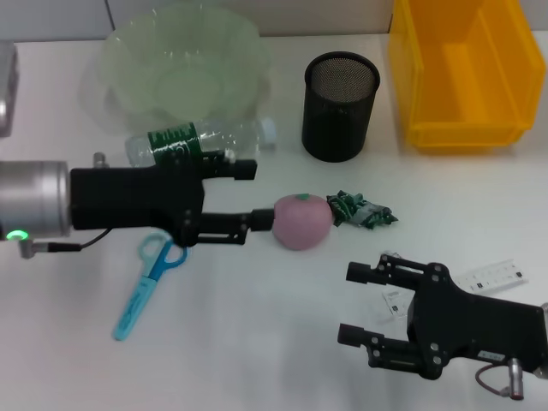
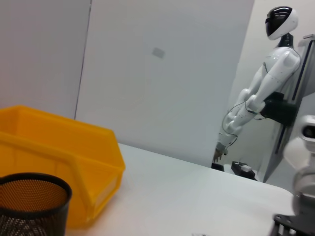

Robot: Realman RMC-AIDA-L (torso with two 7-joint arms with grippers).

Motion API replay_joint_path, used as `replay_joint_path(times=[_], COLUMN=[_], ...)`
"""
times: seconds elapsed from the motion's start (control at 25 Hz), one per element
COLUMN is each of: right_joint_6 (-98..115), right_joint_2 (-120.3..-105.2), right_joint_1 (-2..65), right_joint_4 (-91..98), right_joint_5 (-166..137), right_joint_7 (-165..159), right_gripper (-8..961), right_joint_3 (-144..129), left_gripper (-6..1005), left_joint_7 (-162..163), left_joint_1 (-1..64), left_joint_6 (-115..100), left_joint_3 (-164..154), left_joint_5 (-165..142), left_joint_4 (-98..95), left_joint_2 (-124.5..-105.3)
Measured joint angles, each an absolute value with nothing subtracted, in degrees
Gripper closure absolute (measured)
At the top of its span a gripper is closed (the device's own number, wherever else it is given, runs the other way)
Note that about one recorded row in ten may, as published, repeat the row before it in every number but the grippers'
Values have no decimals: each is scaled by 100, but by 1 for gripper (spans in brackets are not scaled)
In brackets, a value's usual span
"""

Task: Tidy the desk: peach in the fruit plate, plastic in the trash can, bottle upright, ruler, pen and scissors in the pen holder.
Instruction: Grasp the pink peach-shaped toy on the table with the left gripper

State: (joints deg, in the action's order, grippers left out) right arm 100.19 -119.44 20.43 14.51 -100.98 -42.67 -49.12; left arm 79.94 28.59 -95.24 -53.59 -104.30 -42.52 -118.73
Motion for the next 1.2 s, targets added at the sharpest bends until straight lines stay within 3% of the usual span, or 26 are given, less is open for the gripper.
replay_joint_path(times=[1.2], right_joint_6=[9898], right_joint_2=[-11953], right_joint_1=[1837], right_joint_4=[1316], right_joint_5=[-10099], right_joint_7=[-4209], right_gripper=[251], right_joint_3=[-4780], left_gripper=[233], left_joint_7=[8015], left_joint_1=[3294], left_joint_6=[-6447], left_joint_3=[-8145], left_joint_5=[-9960], left_joint_4=[-4007], left_joint_2=[-11914])
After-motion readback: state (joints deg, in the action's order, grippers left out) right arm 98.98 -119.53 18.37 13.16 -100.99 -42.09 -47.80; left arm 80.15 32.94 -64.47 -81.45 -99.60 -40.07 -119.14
